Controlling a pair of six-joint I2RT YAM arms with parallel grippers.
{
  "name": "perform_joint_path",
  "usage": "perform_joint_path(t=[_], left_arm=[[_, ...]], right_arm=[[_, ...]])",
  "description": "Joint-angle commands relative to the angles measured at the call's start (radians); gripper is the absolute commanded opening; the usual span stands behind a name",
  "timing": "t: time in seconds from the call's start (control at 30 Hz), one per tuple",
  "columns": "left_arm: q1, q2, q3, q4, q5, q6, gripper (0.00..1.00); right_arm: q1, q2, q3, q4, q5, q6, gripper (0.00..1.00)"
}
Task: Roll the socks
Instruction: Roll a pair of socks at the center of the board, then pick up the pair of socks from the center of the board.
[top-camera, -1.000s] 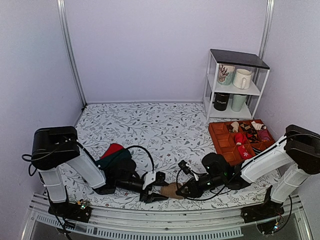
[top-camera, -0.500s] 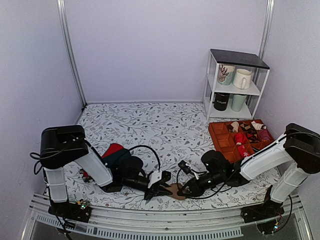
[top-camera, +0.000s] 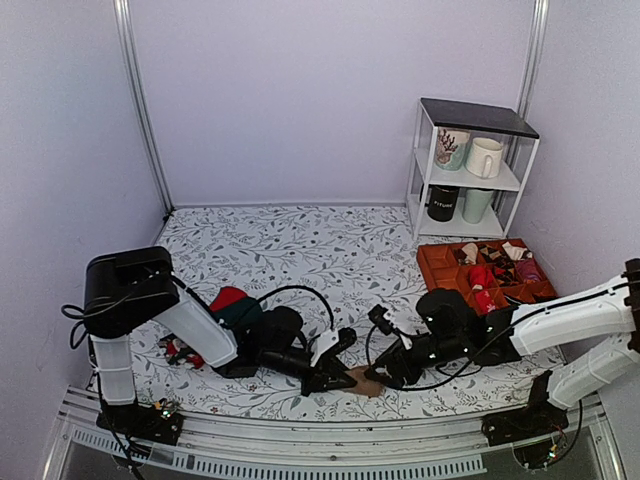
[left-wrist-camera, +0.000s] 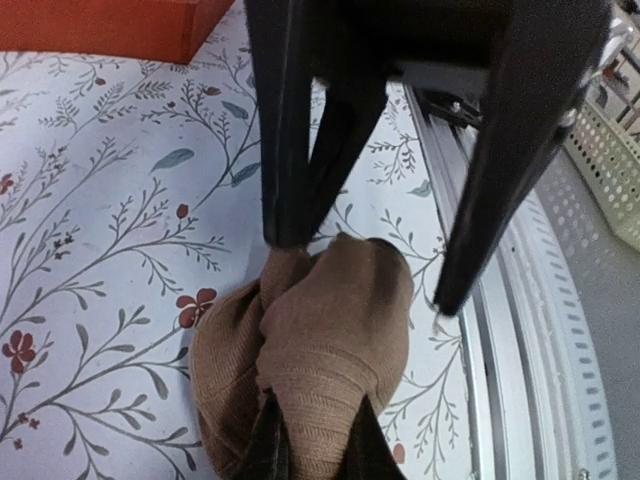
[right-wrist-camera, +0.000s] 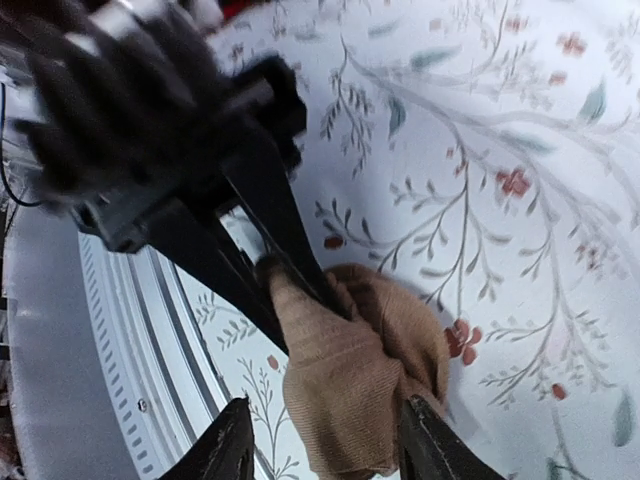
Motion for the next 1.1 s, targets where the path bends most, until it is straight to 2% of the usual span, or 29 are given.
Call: perform_joint_path(t=[0.0, 0.1, 0.23, 0.33, 0.6, 0.9, 1.07], left_arm=[[-0.02, 0.117, -0.055, -0.32, -0.023, -0.127, 0.0], [-0.019, 0.144, -0.059, -0.318, -0.006, -0.157, 0.0], [-0.018, 0.167, -0.058, -0.319, 0.009, -0.175, 0.0], [-0.014, 0.185, -0.05, -0.335, 0.02, -0.177, 0.0], [0.001, 0.208, -0.041, -0.37, 0.062, -0.197, 0.0], [0.003, 0.214, -0.041, -0.4, 0.075, -0.204, 0.0], [0.003, 0.224, -0.038, -0.401, 0.075, -0.201, 0.0]], right_arm=[[0.036, -0.164, -0.038, 0.01, 0.185, -0.135, 0.52], [0.113, -0.191, -0.064, 0.063, 0.257, -0.205, 0.53], [0.236, -0.143, -0.069, 0.087, 0.382, -0.262, 0.54], [0.241, -0.098, -0.064, 0.075, 0.417, -0.221, 0.57], [0.24, -0.145, -0.102, 0.071, 0.461, -0.157, 0.77], [0.118, -0.155, -0.065, 0.001, 0.224, -0.052, 0.86], [0.057, -0.097, -0.037, -0.022, 0.095, -0.029, 0.89]])
